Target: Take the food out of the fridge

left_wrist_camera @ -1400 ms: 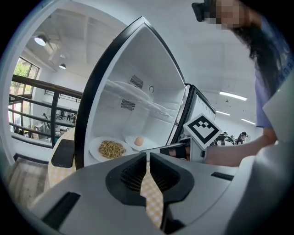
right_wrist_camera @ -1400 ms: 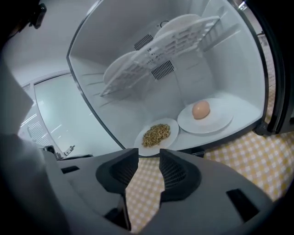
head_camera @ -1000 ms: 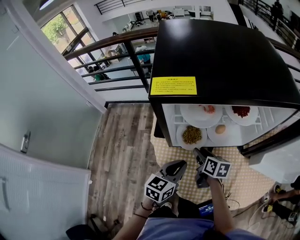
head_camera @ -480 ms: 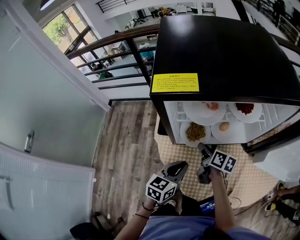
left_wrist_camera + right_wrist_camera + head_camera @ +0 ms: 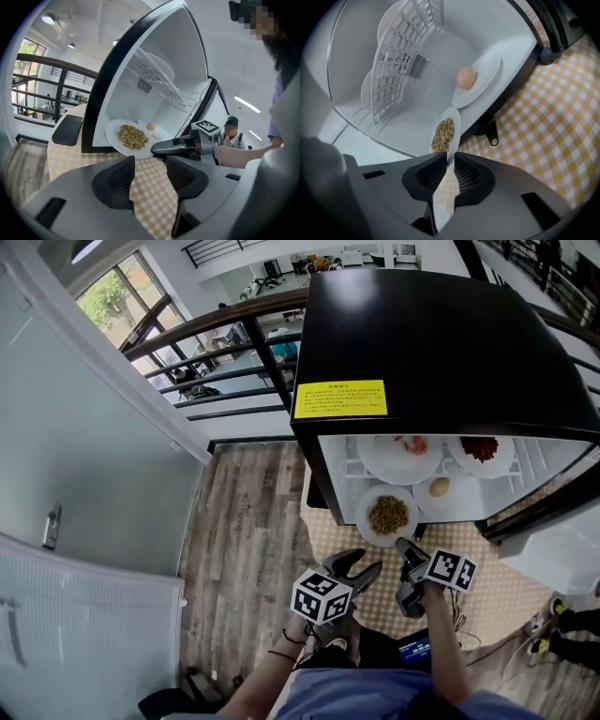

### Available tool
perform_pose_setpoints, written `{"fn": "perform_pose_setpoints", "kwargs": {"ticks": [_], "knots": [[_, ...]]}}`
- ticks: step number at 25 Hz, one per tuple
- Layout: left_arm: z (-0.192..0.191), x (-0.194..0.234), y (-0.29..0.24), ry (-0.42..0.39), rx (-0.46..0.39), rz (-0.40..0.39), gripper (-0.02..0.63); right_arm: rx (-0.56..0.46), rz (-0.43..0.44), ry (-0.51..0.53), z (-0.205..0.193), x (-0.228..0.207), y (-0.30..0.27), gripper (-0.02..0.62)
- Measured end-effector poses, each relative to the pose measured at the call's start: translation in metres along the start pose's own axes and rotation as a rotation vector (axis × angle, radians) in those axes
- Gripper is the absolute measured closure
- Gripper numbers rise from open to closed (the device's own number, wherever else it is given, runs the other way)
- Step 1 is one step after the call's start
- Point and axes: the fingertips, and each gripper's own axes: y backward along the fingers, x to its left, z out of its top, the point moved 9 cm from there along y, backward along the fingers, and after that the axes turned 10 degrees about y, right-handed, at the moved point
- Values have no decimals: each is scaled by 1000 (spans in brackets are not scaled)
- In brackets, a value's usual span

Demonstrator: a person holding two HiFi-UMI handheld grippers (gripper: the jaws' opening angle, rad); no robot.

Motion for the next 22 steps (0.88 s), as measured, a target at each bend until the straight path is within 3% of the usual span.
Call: {"fn": "perform_pose_setpoints", "kwargs": {"ticks": [5, 16, 22], "knots": [[6, 16, -17, 52, 10, 31, 393, 17, 0, -30, -3, -6, 12, 555], [-3, 44, -22, 352, -84, 49, 385, 16, 46, -142, -2, -12, 15, 568], [3, 52, -30, 357, -71, 56, 385, 42, 49, -127, -2, -12, 21, 568]]}}
